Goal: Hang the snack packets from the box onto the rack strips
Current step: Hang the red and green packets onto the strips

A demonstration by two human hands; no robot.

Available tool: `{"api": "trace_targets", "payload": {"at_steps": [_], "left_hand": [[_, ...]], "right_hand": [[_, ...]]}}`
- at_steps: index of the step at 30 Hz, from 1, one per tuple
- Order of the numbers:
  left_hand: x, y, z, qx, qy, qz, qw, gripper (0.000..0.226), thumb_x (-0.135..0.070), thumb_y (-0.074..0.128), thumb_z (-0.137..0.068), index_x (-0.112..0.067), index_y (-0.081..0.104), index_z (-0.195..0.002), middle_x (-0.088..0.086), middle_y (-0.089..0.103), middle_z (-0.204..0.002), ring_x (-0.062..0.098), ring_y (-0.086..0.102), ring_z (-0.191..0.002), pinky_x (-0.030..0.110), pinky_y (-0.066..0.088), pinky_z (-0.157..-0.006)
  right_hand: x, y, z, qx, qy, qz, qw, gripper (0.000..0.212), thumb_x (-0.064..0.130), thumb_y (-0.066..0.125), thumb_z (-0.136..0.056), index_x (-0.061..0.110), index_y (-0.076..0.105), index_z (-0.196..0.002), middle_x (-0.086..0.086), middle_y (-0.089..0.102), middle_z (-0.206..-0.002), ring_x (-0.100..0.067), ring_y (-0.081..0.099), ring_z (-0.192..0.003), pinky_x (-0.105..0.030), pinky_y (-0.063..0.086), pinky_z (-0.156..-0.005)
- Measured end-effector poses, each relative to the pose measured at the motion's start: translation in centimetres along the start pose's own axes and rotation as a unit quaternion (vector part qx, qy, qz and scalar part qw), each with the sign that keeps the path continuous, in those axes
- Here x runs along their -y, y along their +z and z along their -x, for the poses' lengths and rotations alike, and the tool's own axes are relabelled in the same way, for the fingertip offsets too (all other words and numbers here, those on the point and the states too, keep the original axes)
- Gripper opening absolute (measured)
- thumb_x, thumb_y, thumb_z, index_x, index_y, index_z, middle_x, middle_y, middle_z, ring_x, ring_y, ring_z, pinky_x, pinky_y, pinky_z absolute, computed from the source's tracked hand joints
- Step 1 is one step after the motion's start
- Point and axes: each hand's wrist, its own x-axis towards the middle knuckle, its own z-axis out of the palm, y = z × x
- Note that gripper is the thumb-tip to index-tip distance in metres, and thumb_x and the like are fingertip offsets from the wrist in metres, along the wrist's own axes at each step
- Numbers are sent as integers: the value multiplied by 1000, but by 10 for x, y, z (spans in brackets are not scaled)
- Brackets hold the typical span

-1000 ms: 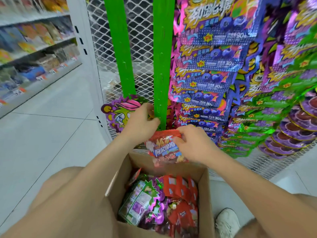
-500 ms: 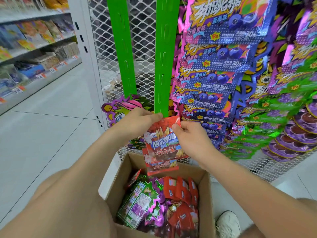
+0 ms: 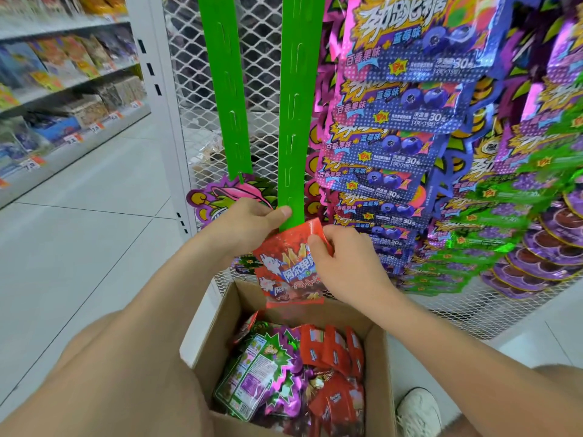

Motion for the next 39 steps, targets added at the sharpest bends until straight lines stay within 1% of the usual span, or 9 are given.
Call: {"api": "trace_targets", "payload": {"at_steps": [3,9,20,24,26,29,33,36,39], "left_hand": [[-4,2,2,9,-4,16,1000,61,-66,63,-96,-7,80,-91,17,80,-90,38,77,-89,50,59,-97],[-13,5,6,9,-22,39,999,49,-58,62,-99,-13,79,-93,3,82,-85,21,78,-87,38,60,-89],[-10,4,8,29,-1,8,1000,48,-57,59,-100,-15,80,-90,1,82,-86,21,77,-93,46,61,-97],[-10,3,9,53,5,19,998,36,-46,62,-102,-16,80,-92,2,82,-90,16,76,-87,29,64,-76],[-10,2,9,59,4,21,998,32,-42,64,-102,-15,79,-92,2,82,-91,15,76,-86,26,62,-71],[-8,1,9,56,2,31,998,31,-38,65,-102,-10,78,-97,7,82,-93,22,78,-92,28,63,-72],[-7,2,10,48,14,11,999,32,-38,66,-102,-10,77,-93,12,81,-93,36,76,-99,49,65,-86],[-7,2,11,48,14,-3,999,34,-41,66,-102,-12,77,-90,11,81,-91,38,75,-101,59,60,-93],[-8,4,11,39,23,-25,999,34,-42,66,-102,-12,77,-88,16,79,-93,37,75,-98,59,59,-93]], "right_hand": [[2,0,1,-26,-7,-28,999,45,30,49,-107,5,48,-71,-6,40,-54,-18,32,-47,-39,26,-51],[2,3,0,-14,71,-71,995,45,26,51,-105,11,37,-66,-1,32,-55,-16,27,-49,-33,22,-50],[4,3,-1,-31,73,-48,996,49,21,55,-98,15,31,-56,4,26,-47,-13,25,-44,-30,21,-45],[1,5,-2,-54,73,-33,995,47,23,51,-102,14,34,-59,1,33,-51,-17,31,-48,-29,26,-45],[-2,7,-1,-51,62,-13,997,48,39,47,-108,16,39,-67,0,41,-60,-19,39,-57,-38,25,-53],[-3,10,1,-42,44,-16,998,50,58,46,-104,16,44,-77,-2,47,-70,-19,44,-67,-35,22,-53],[-5,11,2,-55,27,-100,993,38,53,65,-97,21,69,-76,9,56,-55,-11,48,-54,-29,34,-54],[-4,16,-1,-53,79,-193,977,55,69,67,-83,15,77,-90,-11,73,-77,-35,63,-71,-47,56,-70],[-3,17,-2,-46,134,-233,962,52,58,74,-85,6,76,-84,-7,51,-59,-24,40,-55,-40,42,-62]]}}
